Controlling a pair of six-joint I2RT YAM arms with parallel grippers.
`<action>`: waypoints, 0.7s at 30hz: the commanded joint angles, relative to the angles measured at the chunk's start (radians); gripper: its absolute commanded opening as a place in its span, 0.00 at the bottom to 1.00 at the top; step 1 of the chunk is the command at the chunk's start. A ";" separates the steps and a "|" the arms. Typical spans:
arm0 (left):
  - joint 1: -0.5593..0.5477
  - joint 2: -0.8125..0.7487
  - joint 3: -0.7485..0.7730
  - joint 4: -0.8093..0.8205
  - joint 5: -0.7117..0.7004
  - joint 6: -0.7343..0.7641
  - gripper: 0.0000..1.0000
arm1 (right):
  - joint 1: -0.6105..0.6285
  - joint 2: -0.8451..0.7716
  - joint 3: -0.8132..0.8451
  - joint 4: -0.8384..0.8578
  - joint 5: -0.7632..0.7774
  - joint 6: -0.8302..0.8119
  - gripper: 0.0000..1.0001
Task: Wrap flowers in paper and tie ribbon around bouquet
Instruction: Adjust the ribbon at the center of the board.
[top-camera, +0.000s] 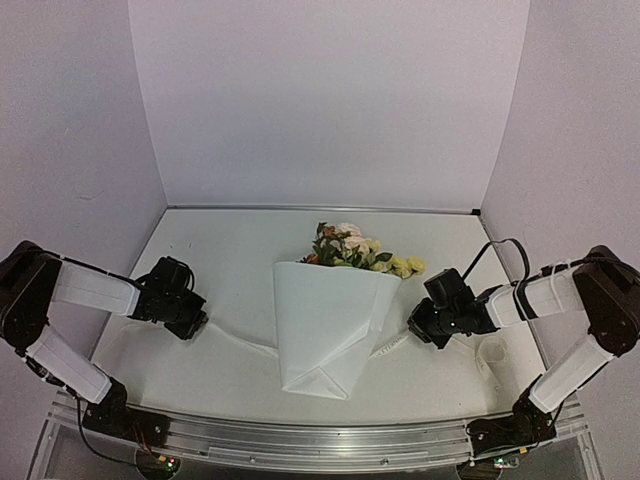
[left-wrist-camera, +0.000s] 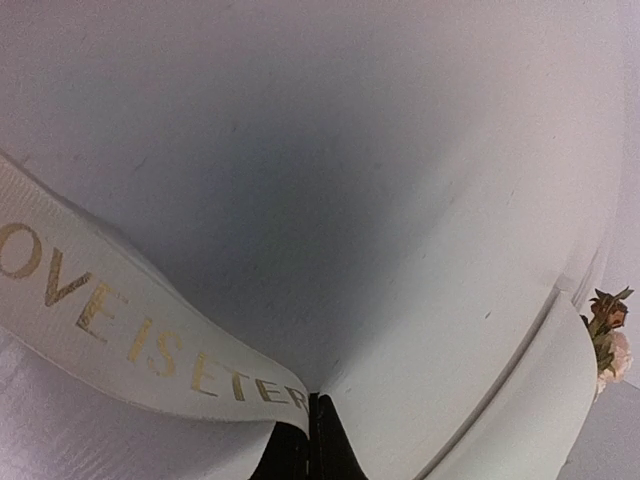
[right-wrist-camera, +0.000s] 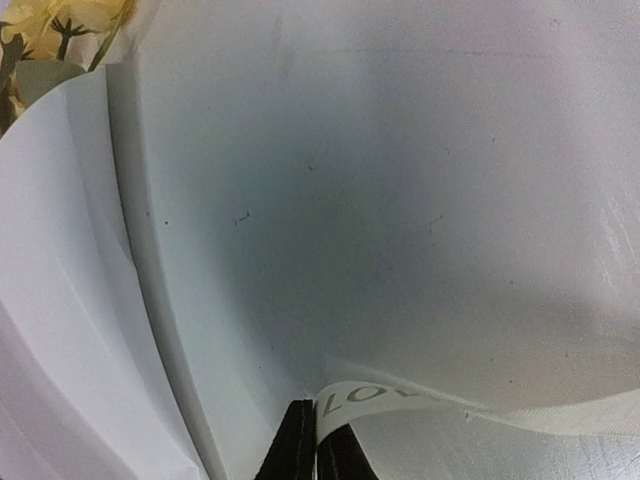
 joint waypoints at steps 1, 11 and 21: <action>0.068 0.028 0.028 0.041 0.009 0.103 0.00 | -0.052 0.044 0.065 0.010 0.001 -0.038 0.00; 0.139 0.058 0.084 0.079 0.015 0.203 0.00 | -0.108 0.053 0.115 -0.045 -0.001 -0.073 0.04; 0.139 0.010 0.018 0.071 0.055 0.208 0.00 | -0.170 -0.077 0.043 -0.179 0.065 -0.042 0.41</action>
